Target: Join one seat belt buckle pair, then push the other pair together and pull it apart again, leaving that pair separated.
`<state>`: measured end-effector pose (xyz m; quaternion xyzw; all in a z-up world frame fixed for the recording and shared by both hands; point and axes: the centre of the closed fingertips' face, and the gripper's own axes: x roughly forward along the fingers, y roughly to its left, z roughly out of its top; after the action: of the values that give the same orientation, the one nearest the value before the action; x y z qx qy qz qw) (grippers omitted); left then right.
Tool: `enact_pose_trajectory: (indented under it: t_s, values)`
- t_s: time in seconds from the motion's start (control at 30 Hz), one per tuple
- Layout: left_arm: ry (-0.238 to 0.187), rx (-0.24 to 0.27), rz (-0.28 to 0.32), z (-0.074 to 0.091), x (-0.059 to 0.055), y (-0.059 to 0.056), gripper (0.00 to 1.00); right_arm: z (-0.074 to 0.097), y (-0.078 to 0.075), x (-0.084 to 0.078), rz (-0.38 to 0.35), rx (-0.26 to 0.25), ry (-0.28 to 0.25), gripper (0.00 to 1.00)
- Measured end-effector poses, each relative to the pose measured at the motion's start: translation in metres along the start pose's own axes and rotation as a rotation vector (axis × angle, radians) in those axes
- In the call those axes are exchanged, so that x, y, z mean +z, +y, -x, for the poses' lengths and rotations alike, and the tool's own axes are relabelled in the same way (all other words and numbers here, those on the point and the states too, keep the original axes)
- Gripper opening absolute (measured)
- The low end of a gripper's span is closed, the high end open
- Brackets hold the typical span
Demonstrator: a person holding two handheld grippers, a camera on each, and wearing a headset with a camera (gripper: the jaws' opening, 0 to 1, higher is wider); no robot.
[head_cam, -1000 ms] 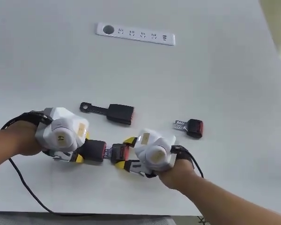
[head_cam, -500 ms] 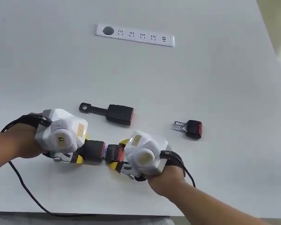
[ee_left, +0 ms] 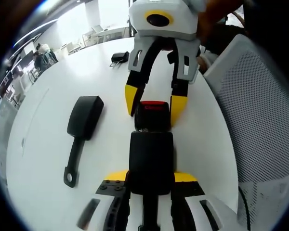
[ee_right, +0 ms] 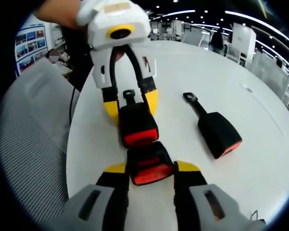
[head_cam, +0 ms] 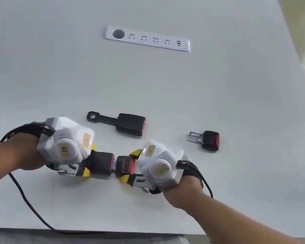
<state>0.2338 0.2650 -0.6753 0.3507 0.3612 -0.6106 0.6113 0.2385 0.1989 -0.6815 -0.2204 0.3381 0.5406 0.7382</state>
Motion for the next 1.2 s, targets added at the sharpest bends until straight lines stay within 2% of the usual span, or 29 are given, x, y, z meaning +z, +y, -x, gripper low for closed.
enact_pose_trajectory:
  t_s: [0.17, 0.3, 0.4, 0.43, 0.5, 0.63, 0.87, 0.97, 1.2]
  values:
    - [-0.015, -0.003, 0.006, 0.0006, 0.0020, -0.0007, 0.33, 0.0020, 0.0015, -0.0005, 0.010, 0.008, -0.015, 0.34]
    - [-0.066, 0.008, 0.023, 0.0017, 0.0020, -0.0012, 0.33, 0.0033, 0.0035, -0.0006, 0.014, -0.004, -0.035, 0.34]
    - [-0.081, 0.007, 0.028, 0.0019, -0.0007, 0.0016, 0.33, 0.0043, 0.0039, -0.0010, 0.022, -0.009, -0.052, 0.34]
    - [-0.086, 0.003, 0.029, 0.0011, 0.0008, 0.0013, 0.33, 0.0042, 0.0039, -0.0010, 0.023, -0.006, -0.055, 0.34]
    - [-0.098, 0.000, 0.027, 0.0011, 0.0011, 0.0008, 0.32, 0.0045, 0.0045, -0.0009, 0.073, 0.010, -0.051, 0.33]
    - [-0.118, -0.001, 0.020, 0.0009, 0.0015, 0.0002, 0.32, 0.0048, 0.0047, -0.0009, 0.079, 0.031, -0.059, 0.33]
    - [-0.135, -0.017, 0.011, 0.0012, 0.0014, 0.0004, 0.32, 0.0050, 0.0056, -0.0010, 0.103, 0.041, -0.062, 0.32]
    - [-0.144, -0.015, 0.013, 0.0013, 0.0016, 0.0005, 0.32, 0.0056, 0.0069, -0.0011, 0.139, 0.017, -0.065, 0.32]
    - [-0.150, -0.017, 0.011, 0.0014, 0.0017, 0.0004, 0.32, 0.0047, 0.0071, -0.0011, 0.111, 0.009, -0.074, 0.32]
